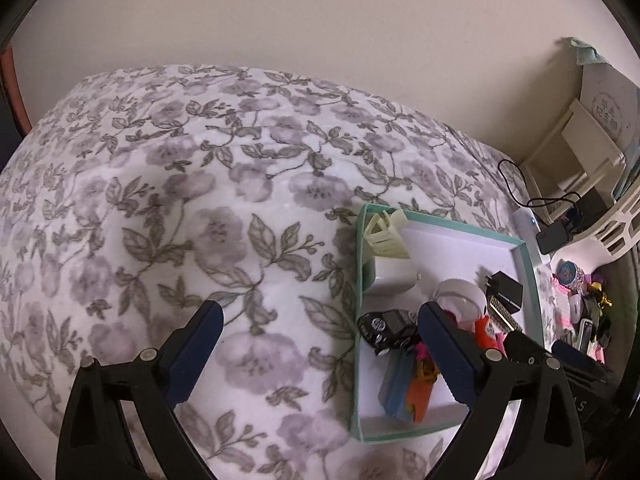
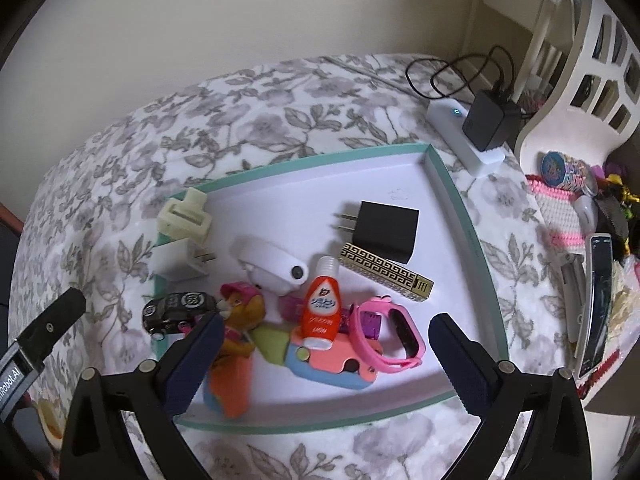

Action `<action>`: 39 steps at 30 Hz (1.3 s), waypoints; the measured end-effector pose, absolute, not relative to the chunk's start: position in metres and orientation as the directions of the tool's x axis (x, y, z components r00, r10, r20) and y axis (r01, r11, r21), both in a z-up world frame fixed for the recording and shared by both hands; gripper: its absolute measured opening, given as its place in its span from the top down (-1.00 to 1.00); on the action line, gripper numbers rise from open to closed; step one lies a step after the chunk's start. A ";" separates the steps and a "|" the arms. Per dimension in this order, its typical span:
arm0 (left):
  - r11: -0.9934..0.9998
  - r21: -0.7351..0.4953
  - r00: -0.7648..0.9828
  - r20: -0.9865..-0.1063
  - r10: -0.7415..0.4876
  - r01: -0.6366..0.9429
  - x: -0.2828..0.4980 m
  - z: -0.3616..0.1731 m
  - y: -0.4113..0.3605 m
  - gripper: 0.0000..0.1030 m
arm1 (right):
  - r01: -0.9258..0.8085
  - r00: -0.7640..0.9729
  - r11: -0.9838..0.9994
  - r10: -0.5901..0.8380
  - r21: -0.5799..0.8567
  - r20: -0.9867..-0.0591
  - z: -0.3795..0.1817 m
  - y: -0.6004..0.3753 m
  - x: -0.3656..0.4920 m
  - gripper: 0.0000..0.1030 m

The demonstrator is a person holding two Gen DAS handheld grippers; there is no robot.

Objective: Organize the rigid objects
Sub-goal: 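Withdraw both open grippers from the tray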

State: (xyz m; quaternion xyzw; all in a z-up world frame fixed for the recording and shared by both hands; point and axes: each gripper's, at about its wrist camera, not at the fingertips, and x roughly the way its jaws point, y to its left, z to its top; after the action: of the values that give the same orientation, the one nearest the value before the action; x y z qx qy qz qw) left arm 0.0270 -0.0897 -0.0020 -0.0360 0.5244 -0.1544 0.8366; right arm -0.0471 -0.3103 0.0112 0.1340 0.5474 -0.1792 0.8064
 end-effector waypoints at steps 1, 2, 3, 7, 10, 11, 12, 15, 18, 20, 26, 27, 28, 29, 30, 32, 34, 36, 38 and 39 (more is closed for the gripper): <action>0.950 -0.223 0.408 -0.863 -0.296 0.219 0.024 0.000 -0.086 -0.90 | 0.432 0.342 0.901 -0.143 0.021 -0.929 0.012 -0.308 -0.048 -1.00; 0.951 -0.221 0.413 -0.862 -0.295 0.217 0.022 0.001 -0.085 -0.90 | 0.429 0.348 0.903 -0.143 0.022 -0.927 0.014 -0.305 -0.049 -1.00; 0.953 -0.215 0.422 -0.859 -0.289 0.214 0.019 0.003 -0.082 -0.90 | 0.424 0.355 0.905 -0.144 0.022 -0.924 0.017 -0.302 -0.051 -1.00; 0.961 -0.181 0.454 -0.852 -0.260 0.210 0.009 0.011 -0.073 -0.90 | 0.409 0.375 0.913 -0.152 0.015 -0.914 0.024 -0.292 -0.056 -1.00; 0.961 -0.180 0.461 -0.848 -0.260 0.210 0.005 0.014 -0.067 -0.90 | 0.400 0.387 0.916 -0.157 0.012 -0.908 0.028 -0.286 -0.059 -1.00; 0.961 -0.183 0.460 -0.848 -0.262 0.209 0.004 0.015 -0.065 -0.90 | 0.398 0.391 0.917 -0.159 0.011 -0.906 0.029 -0.285 -0.060 -1.00; 0.961 -0.181 0.462 -0.849 -0.259 0.207 0.002 0.015 -0.064 -0.90 | 0.396 0.396 0.918 -0.161 0.010 -0.904 0.031 -0.283 -0.061 -1.00; 0.970 -0.141 0.479 -0.849 -0.222 0.200 -0.002 0.016 -0.061 -0.90 | 0.393 0.406 0.920 -0.163 0.011 -0.899 0.034 -0.281 -0.063 -1.00; 0.980 -0.071 0.509 -0.846 -0.157 0.184 -0.006 0.019 -0.060 -0.90 | 0.385 0.417 0.923 -0.162 0.013 -0.895 0.037 -0.278 -0.064 -1.00; 0.981 -0.063 0.513 -0.845 -0.150 0.183 -0.006 0.019 -0.059 -0.90 | 0.383 0.419 0.924 -0.163 0.011 -0.893 0.037 -0.277 -0.064 -1.00; 0.979 -0.064 0.503 -0.850 -0.154 0.191 -0.006 0.018 -0.060 -0.90 | 0.379 0.422 0.925 -0.162 0.011 -0.892 0.038 -0.277 -0.064 -1.00; 0.979 -0.063 0.503 -0.850 -0.154 0.192 -0.006 0.018 -0.060 -0.90 | 0.378 0.421 0.926 -0.161 0.011 -0.892 0.038 -0.277 -0.063 -1.00; 0.979 -0.064 0.504 -0.850 -0.154 0.191 -0.006 0.018 -0.060 -0.90 | 0.377 0.421 0.926 -0.160 0.011 -0.893 0.038 -0.277 -0.063 -1.00; 0.980 -0.065 0.504 -0.850 -0.154 0.190 -0.006 0.018 -0.060 -0.90 | 0.375 0.421 0.927 -0.160 0.011 -0.893 0.038 -0.277 -0.063 -1.00; 0.980 -0.065 0.505 -0.849 -0.154 0.188 -0.006 0.018 -0.060 -0.90 | 0.374 0.421 0.927 -0.159 0.011 -0.893 0.038 -0.277 -0.063 -1.00; 0.981 -0.063 0.506 -0.850 -0.150 0.185 -0.005 0.017 -0.059 -0.90 | 0.373 0.421 0.928 -0.157 0.012 -0.894 0.037 -0.277 -0.063 -1.00; 0.981 -0.060 0.506 -0.850 -0.147 0.184 -0.004 0.016 -0.059 -0.90 | 0.374 0.420 0.927 -0.158 0.012 -0.894 0.037 -0.277 -0.063 -1.00; 0.981 -0.055 0.510 -0.848 -0.143 0.185 -0.004 0.016 -0.059 -0.90 | 0.374 0.419 0.927 -0.157 0.012 -0.894 0.037 -0.277 -0.062 -1.00; 0.982 -0.047 0.513 -0.848 -0.137 0.184 -0.004 0.016 -0.059 -0.90 | 0.375 0.417 0.927 -0.157 0.012 -0.895 0.036 -0.278 -0.063 -1.00; 0.982 -0.043 0.514 -0.847 -0.134 0.185 -0.004 0.016 -0.059 -0.90 | 0.375 0.416 0.927 -0.156 0.012 -0.896 0.036 -0.278 -0.063 -1.00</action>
State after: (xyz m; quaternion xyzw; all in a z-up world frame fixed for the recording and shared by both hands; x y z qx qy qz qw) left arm -0.0042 -0.0594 0.0159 0.0262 0.4845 -0.0916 0.8696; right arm -0.0626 -0.2780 0.0358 0.1058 0.5162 -0.1592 0.8348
